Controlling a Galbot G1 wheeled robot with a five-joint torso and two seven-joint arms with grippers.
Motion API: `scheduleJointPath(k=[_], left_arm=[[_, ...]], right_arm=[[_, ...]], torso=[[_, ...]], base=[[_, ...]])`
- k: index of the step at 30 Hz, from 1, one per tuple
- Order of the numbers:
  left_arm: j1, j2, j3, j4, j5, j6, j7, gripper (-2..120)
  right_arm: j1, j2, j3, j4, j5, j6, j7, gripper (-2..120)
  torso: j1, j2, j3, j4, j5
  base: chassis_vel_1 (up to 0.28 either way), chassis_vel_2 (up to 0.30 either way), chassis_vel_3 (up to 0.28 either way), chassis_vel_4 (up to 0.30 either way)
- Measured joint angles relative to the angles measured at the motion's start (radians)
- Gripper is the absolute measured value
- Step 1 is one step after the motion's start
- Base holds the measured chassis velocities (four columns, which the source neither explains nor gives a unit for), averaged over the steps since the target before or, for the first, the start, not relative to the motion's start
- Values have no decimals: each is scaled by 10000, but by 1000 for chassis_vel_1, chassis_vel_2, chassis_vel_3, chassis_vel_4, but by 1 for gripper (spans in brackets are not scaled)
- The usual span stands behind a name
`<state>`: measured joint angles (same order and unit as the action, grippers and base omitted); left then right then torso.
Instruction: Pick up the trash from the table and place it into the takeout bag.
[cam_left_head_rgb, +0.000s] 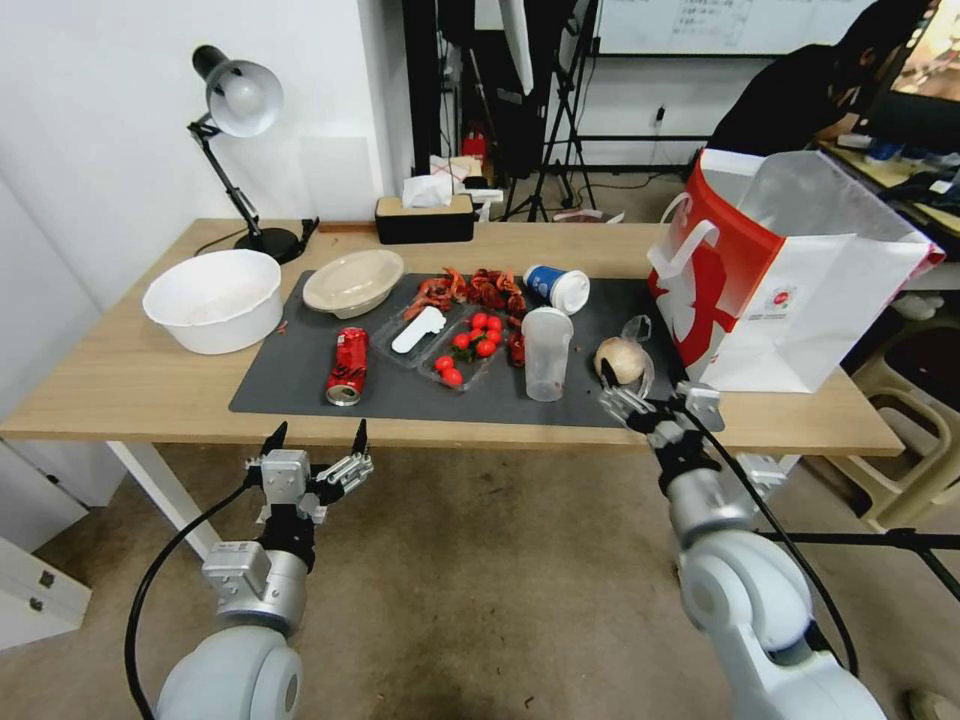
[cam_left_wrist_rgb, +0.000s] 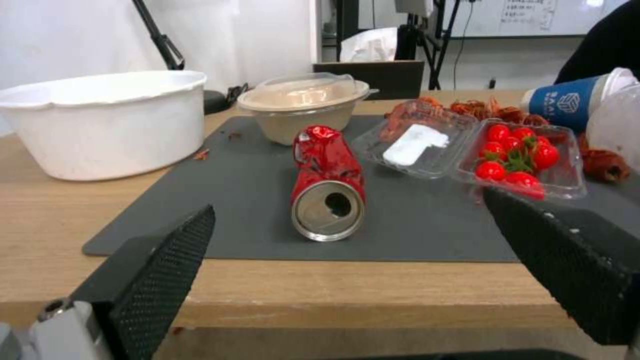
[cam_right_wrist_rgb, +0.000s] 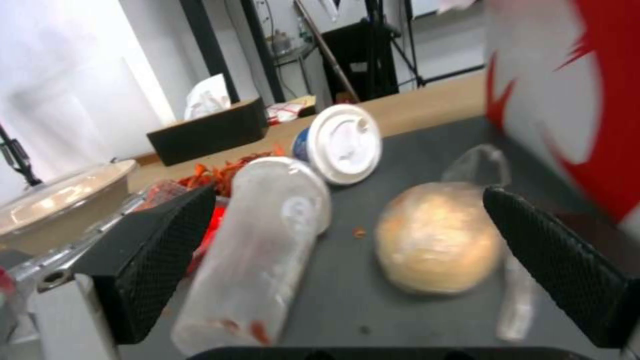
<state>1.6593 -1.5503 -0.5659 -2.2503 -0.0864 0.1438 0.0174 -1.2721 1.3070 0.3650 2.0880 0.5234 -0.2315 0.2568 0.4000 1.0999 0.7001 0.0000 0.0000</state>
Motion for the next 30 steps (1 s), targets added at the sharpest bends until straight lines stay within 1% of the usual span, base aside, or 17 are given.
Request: scheduleJointPath(k=[1,4,6,8,9,12,14,16,21,27,30], left_arm=[[0,0,0,0,0,0,0,100],[47,-64,-28,28,106,-102,3,100],[58,-81,-42,36,134,-127,4,100],[70,-121,-78,61,180,-188,4,100],[70,-121,-78,61,180,-188,4,100],[91,-162,-112,125,255,-303,3,100],[94,-166,-115,131,265,-316,2,100],[107,-187,-119,177,342,-386,0,100],[102,-231,-120,266,429,-476,-2,100],[100,-262,-122,336,491,-567,-6,100],[100,-273,-122,371,518,-626,-7,100]], right_arm=[[0,0,0,0,0,0,0,100],[568,77,-517,-351,325,-244,472,100],[731,127,-680,-486,351,-282,599,100],[1087,280,-1044,-795,378,-395,989,100],[1087,280,-1044,-795,378,-395,989,100],[1509,515,-1529,-1216,389,-592,1597,100],[1563,537,-1582,-1270,390,-615,1671,100],[1984,648,-1936,-1623,392,-761,2072,100],[2320,737,-2239,-1895,392,-1031,2398,100],[2364,859,-2351,-1987,392,-1385,2588,100],[2398,912,-2398,-2025,392,-1419,2639,100]], torso=[[0,0,0,0,0],[1,0,0,1,-1],[1,0,0,0,0],[1,0,0,1,-1],[1,0,0,1,-1],[0,0,0,0,-1],[0,0,0,0,0],[1,0,0,1,0],[1,0,0,1,0],[1,0,-1,-1,0],[1,0,-1,0,0]], base=[[0,0,0,0],[0,0,0,0],[0,0,0,0],[0,0,0,0],[0,0,0,0],[0,0,0,0],[0,0,0,0],[0,0,0,0],[0,0,0,0],[0,0,0,0],[0,0,0,0]])
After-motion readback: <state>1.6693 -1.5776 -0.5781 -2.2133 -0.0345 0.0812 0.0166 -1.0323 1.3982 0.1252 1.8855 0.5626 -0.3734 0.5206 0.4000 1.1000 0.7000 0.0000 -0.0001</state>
